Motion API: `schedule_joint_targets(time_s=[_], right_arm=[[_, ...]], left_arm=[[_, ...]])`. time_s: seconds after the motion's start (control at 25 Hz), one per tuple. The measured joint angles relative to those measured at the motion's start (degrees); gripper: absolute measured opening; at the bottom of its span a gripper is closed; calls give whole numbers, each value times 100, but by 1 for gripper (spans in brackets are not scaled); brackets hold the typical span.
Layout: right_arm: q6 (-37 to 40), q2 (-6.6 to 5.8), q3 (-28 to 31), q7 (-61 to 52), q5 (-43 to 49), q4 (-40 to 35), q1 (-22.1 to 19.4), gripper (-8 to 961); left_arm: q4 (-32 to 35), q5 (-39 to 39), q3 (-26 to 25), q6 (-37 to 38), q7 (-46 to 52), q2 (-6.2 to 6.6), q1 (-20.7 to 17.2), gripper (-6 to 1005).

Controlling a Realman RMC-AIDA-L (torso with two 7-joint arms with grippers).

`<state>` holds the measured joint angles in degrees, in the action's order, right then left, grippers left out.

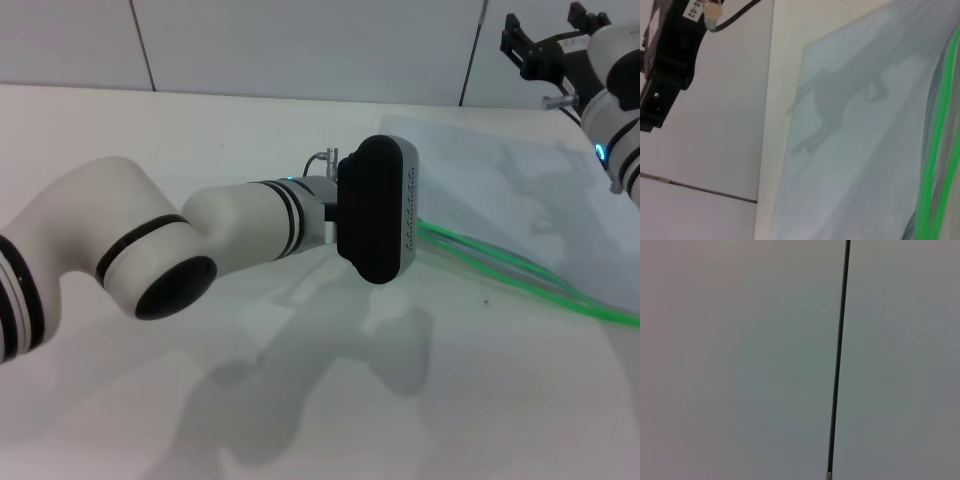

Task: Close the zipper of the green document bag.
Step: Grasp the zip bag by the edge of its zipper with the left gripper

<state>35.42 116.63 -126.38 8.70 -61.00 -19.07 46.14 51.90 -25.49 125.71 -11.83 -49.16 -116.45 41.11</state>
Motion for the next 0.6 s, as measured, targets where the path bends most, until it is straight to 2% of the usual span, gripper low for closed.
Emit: schedule_joint_targets(time_s=[0.32, 0.4, 0.6], right_arm=[[0, 0, 0, 0, 0, -15, 6, 815], [0, 0, 0, 0, 0, -18, 7, 815], [0, 0, 0, 0, 0, -31, 9, 815]], left_arm=[[-115, -6, 16, -14, -93, 0, 48, 636], [-137, -9, 16, 5, -93, 0, 48, 429], [-137, -8, 14, 6, -93, 0, 53, 317]])
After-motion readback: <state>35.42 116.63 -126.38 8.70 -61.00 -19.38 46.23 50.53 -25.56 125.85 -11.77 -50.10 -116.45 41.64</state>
